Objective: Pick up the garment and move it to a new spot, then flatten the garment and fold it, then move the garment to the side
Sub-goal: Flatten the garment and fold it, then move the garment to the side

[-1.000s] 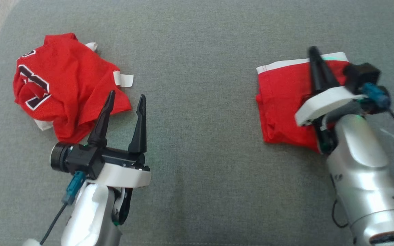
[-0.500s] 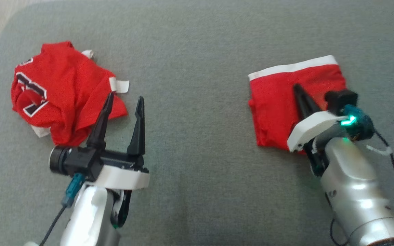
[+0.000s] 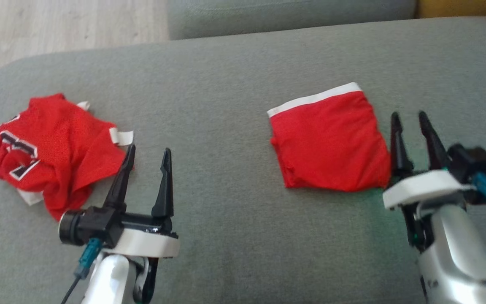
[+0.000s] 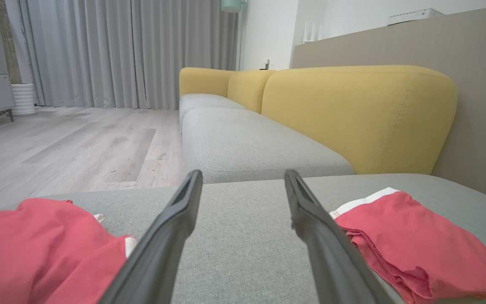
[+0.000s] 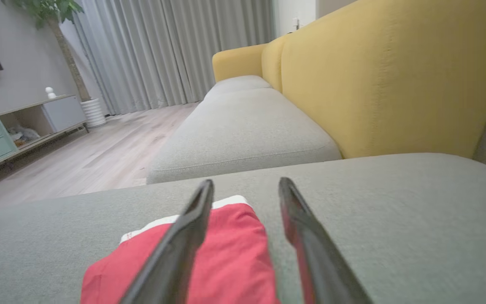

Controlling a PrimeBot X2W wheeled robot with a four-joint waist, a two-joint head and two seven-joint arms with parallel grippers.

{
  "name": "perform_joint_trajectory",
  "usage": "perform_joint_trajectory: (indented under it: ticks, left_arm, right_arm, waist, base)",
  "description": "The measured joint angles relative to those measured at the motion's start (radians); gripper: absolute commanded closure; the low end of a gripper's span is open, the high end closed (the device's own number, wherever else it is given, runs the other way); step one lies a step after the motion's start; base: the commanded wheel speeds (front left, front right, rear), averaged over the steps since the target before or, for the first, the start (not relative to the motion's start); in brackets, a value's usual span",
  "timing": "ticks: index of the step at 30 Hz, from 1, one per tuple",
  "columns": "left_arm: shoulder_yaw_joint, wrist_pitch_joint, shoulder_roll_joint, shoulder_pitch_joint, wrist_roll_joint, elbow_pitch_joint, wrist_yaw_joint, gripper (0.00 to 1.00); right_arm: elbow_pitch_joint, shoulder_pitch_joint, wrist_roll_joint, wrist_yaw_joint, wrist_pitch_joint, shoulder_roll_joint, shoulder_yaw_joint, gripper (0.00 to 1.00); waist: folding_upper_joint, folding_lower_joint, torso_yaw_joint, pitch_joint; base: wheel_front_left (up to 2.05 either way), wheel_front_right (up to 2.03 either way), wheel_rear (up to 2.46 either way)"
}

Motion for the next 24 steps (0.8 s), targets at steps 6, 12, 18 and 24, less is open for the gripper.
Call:
perform_joint_trajectory:
  ticks: [6,12,18,24]
  left_arm:
    - [0.007,0.0,0.0,0.015,0.0,0.022,-0.002,0.0]
    - [0.008,0.0,0.0,0.014,0.0,0.024,-0.003,0.0]
    - [0.004,0.0,0.0,0.008,0.0,0.022,-0.01,0.0]
    - [0.0,0.0,0.0,-0.038,0.011,0.021,-0.019,0.0]
  right_arm:
    - [-0.097,0.121,-0.021,0.0,0.0,0.002,0.001,0.0]
    - [-0.127,0.16,-0.012,0.0,0.0,0.01,0.0,0.0]
    - [-0.121,0.113,-0.018,0.0,0.002,0.01,-0.005,0.0]
    - [-0.048,-0.019,-0.024,0.0,0.077,0.01,-0.042,0.0]
  waist:
    - [0.0,0.0001,-0.024,-0.004]
    - [0.0,0.0001,-0.025,0.012]
    - [0.0,0.0002,-0.011,0.043]
    - [0.0,0.0003,0.019,0.091]
  base:
    - [0.0,0.0,0.0]
    - [0.0,0.0,0.0]
    - [0.0,0.0,0.0]
    - [0.0,0.0,0.0]
